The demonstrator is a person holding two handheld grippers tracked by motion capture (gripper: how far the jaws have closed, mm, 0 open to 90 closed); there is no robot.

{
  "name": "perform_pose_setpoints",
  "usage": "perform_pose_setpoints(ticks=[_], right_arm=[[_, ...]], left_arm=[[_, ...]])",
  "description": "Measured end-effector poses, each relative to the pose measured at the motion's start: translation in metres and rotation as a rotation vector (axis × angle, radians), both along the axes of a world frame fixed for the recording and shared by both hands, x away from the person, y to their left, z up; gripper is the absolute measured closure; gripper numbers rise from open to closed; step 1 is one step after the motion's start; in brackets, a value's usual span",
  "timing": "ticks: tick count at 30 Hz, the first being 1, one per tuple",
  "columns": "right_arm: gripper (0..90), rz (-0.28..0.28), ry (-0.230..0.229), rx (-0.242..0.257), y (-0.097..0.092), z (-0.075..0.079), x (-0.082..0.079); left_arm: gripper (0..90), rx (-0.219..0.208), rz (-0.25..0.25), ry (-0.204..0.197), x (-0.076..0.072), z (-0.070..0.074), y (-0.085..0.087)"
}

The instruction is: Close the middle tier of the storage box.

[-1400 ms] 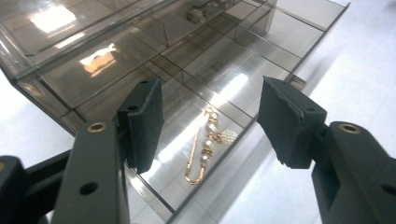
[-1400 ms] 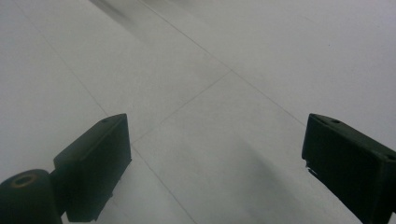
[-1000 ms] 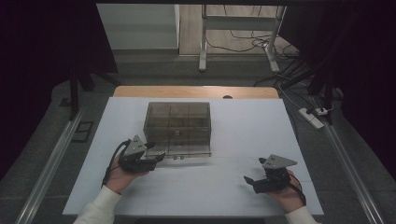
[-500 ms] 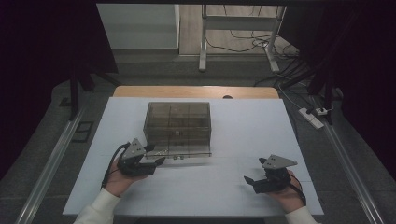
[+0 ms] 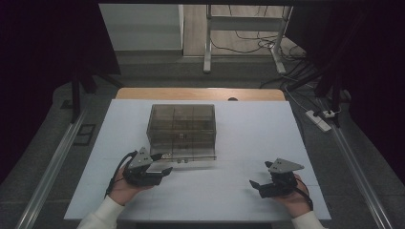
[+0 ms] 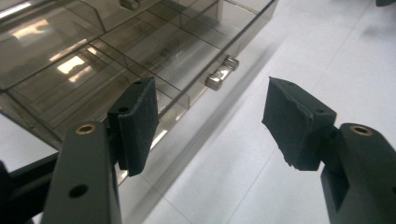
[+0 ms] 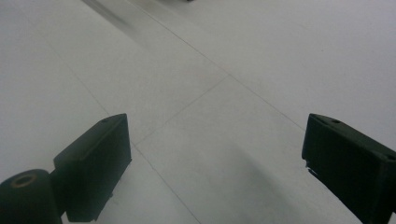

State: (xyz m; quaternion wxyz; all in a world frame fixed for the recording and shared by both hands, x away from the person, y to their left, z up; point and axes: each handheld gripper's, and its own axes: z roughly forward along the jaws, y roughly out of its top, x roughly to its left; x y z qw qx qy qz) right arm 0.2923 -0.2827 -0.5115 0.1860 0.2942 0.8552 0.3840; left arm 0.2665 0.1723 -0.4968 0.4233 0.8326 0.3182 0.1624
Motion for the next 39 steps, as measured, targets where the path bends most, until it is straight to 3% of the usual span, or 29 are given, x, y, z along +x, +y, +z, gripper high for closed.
perform_pose_setpoints(ticks=[15,22,29,39], right_arm=[[7.9,0.005,0.004,-0.010,0.000,-0.001,-0.001],[7.9,0.007,0.002,-0.017,0.000,-0.001,-0.002],[7.9,0.007,0.004,-0.018,0.001,-0.002,-0.002],[7.9,0.015,0.005,-0.024,0.002,-0.003,-0.001]], left_arm=[[40.0,0.033,-0.046,0.015,-0.002,-0.010,-0.014],[57.3,0.070,-0.067,-0.008,-0.004,-0.016,-0.025],[87.7,0.106,-0.046,-0.006,-0.001,-0.021,-0.026],[88.7,0.150,0.012,-0.022,0.011,-0.026,-0.035]])
